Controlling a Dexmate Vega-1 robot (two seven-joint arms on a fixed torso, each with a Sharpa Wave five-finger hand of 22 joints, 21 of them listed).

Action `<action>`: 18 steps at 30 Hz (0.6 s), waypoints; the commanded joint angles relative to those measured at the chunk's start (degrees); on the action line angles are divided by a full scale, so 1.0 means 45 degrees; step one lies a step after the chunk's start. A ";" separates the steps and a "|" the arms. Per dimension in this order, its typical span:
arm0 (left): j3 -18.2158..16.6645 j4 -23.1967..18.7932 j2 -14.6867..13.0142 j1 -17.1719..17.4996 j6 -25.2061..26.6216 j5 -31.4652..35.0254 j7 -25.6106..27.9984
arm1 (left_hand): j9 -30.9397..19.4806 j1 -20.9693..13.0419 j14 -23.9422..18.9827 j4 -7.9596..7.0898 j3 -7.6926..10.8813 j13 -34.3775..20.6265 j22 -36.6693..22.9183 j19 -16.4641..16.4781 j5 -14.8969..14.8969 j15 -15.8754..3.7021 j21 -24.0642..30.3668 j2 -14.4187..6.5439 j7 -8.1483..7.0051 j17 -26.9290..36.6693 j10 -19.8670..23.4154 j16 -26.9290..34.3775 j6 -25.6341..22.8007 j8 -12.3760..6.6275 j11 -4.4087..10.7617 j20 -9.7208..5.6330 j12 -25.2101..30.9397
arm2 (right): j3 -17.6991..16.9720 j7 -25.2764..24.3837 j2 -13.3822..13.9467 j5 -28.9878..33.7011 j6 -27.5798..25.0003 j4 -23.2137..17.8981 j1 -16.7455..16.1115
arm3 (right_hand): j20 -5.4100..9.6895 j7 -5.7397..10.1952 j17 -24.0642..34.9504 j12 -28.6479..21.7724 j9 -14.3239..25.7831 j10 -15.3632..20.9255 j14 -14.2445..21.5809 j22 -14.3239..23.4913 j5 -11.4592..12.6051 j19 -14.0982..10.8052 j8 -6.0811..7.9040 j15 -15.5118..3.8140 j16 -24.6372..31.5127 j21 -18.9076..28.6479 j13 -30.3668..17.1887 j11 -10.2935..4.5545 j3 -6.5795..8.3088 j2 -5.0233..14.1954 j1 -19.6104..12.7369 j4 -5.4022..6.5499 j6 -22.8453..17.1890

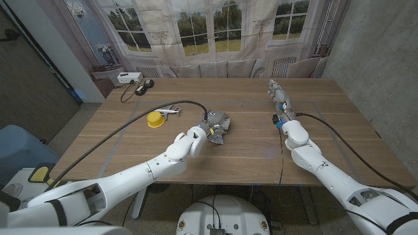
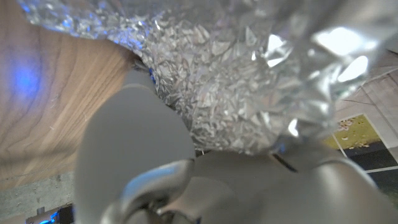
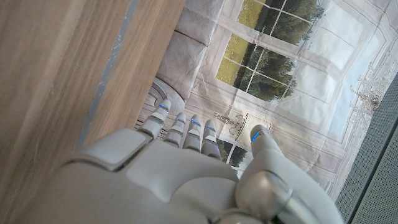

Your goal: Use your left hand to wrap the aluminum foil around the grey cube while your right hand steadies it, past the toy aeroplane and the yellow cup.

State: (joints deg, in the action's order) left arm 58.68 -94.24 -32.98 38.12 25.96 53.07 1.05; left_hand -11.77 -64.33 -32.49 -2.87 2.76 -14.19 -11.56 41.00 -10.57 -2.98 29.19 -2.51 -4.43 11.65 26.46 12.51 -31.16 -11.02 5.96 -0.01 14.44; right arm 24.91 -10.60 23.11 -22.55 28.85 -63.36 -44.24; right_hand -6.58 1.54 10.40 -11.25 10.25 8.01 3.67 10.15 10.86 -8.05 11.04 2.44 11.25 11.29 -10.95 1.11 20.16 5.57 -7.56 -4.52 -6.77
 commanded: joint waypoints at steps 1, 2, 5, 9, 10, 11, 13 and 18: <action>0.0012 0.1365 -0.0022 0.0524 -0.1607 0.0479 0.3914 | 0.0045 0.2795 -0.1126 -0.1151 -0.0419 -0.0321 0.0070 -0.0534 -0.0061 -0.1228 -0.0177 -0.0656 -0.0245 0.0376 0.1107 0.0651 -0.1615 -0.0428 0.0006 0.0837 0.0458 | -0.0059 -0.0117 0.0008 -0.0004 0.0088 -0.0024 -0.0075 | 0.0077 0.0089 0.0038 -0.0044 0.0047 0.0135 0.0143 0.0039 0.0120 -0.0017 0.0030 -0.0021 0.0025 0.0060 0.0005 0.0086 0.0066 0.0072 0.0006 0.0058 -0.0069; 0.0101 0.1629 -0.0005 0.0525 -0.1705 0.0681 0.4375 | 0.0012 0.3249 -0.1079 -0.1294 -0.0501 -0.0429 0.0077 -0.0180 -0.0069 -0.1146 -0.0057 -0.0806 -0.0058 0.0495 0.0866 0.0676 -0.1488 -0.0350 -0.0305 0.0947 0.0400 | -0.0070 -0.0115 0.0021 -0.0013 0.0100 -0.0040 -0.0096 | 0.0077 0.0087 0.0038 -0.0046 0.0047 0.0145 0.0145 0.0039 0.0119 -0.0015 0.0041 -0.0003 0.0024 0.0059 0.0005 0.0108 0.0069 0.0074 0.0008 0.0060 -0.0102; 0.0201 0.2169 0.0167 0.0702 -0.1550 0.1040 0.5469 | -0.0226 0.5129 -0.0834 -0.1520 -0.1049 -0.0891 0.0090 0.0848 0.0009 -0.0681 0.0257 -0.0886 0.0100 0.0918 0.0153 0.0604 0.0214 0.0084 -0.0668 0.0968 0.0415 | -0.0103 -0.0186 0.0054 0.0002 0.0093 -0.0114 -0.0146 | 0.0085 0.0098 0.0039 -0.0035 0.0047 0.0125 0.0137 0.0039 0.0118 -0.0014 0.0041 0.0009 0.0018 0.0060 0.0005 0.0092 0.0072 0.0078 0.0013 0.0066 -0.0115; 0.0413 0.3704 0.1081 0.0953 -0.0370 0.1887 0.8102 | -0.0422 0.6099 -0.1674 -0.1172 -0.1246 -0.1492 0.0090 0.2702 -0.0075 -0.0575 0.0834 -0.1086 0.0484 0.1252 0.0265 0.0806 0.0832 -0.0252 -0.0813 0.0430 0.1127 | -0.0090 -0.0333 0.0149 0.0150 -0.0065 -0.0280 -0.0173 | 0.0088 0.0103 0.0039 -0.0037 0.0048 0.0142 0.0141 0.0039 0.0116 -0.0015 0.0058 0.0019 0.0016 0.0061 0.0005 0.0100 0.0080 0.0088 0.0017 0.0072 -0.0174; 0.0532 0.4295 0.1339 0.0914 -0.0122 0.2125 0.8974 | -0.0525 0.5582 -0.2994 -0.0714 -0.1009 -0.1817 0.0067 0.3960 -0.0108 -0.1044 0.1318 -0.1075 0.0319 0.1411 0.1085 0.1251 0.0062 -0.0620 -0.0311 -0.0431 0.1801 | -0.0091 -0.0257 0.0178 0.0103 -0.0107 -0.0307 -0.0171 | 0.0097 0.0101 0.0039 -0.0044 0.0049 0.0166 0.0146 0.0039 0.0115 -0.0012 0.0079 0.0018 0.0016 0.0061 0.0004 0.0126 0.0085 0.0093 0.0022 0.0078 -0.0238; 0.0587 0.4781 0.1545 0.0883 -0.0048 0.2140 0.9711 | -0.0615 0.4952 -0.3900 -0.0281 -0.0728 -0.2040 0.0042 0.4877 -0.0179 -0.1448 0.1710 -0.1123 0.0385 0.1563 0.1597 0.1561 -0.0760 -0.0998 -0.0041 -0.1083 0.2231 | -0.0091 -0.0228 0.0188 0.0087 -0.0134 -0.0307 -0.0160 | 0.0099 0.0084 0.0041 -0.0058 0.0052 0.0219 0.0133 0.0039 0.0111 -0.0010 0.0152 0.0025 0.0007 0.0061 0.0004 0.0152 0.0090 0.0099 0.0037 0.0092 -0.0458; 0.0631 0.5464 0.1753 0.0805 -0.0279 0.1856 1.0836 | -0.0748 0.4200 -0.5180 0.0206 -0.0361 -0.2324 -0.0194 0.5572 -0.0312 -0.1713 0.2219 -0.1222 0.0556 0.1843 0.2200 0.2036 -0.1581 -0.1423 0.0287 -0.1814 0.2723 | -0.0062 -0.0295 0.0272 0.0178 -0.0327 -0.0423 -0.0164 | 0.0109 0.0030 0.0041 -0.0113 0.0054 0.0390 0.0143 0.0039 0.0105 -0.0017 0.0189 0.0015 0.0005 0.0066 0.0002 0.0317 0.0097 0.0102 0.0051 0.0106 -0.0616; 0.0896 0.6342 0.1925 0.0535 -0.0329 0.1419 1.1770 | -0.1500 0.4261 -0.7653 -0.0091 -0.1113 -0.3547 -0.2155 0.4978 -0.1992 -0.1601 0.3605 -0.0650 0.1260 0.3437 0.2891 0.3600 -0.2391 -0.2043 0.0118 -0.2068 0.3863 | -0.0061 -0.0273 0.0331 0.0155 -0.0488 -0.0483 -0.0158 | 0.0111 0.0018 0.0040 -0.0178 0.0057 0.0632 0.0263 0.0039 0.0094 -0.0015 0.0278 -0.0002 0.0038 0.0067 -0.0001 0.0391 0.0114 0.0112 0.0074 0.0130 -0.0983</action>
State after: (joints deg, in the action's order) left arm 60.59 -78.14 -28.26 41.15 22.95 59.34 29.22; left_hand -16.78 -41.77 -61.24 -2.42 -0.39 -27.27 -16.99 64.82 -15.57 -8.96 42.56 -4.01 0.72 22.97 36.35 24.93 -33.70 -18.55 5.03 -8.53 29.34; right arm 24.61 -11.61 23.79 -22.16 28.25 -64.44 -44.82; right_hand -6.58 1.70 10.40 -11.47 10.25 10.02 4.21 10.15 10.86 -8.05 11.71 2.34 11.25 11.29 -10.95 2.83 20.40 5.78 -7.33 -4.28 -10.08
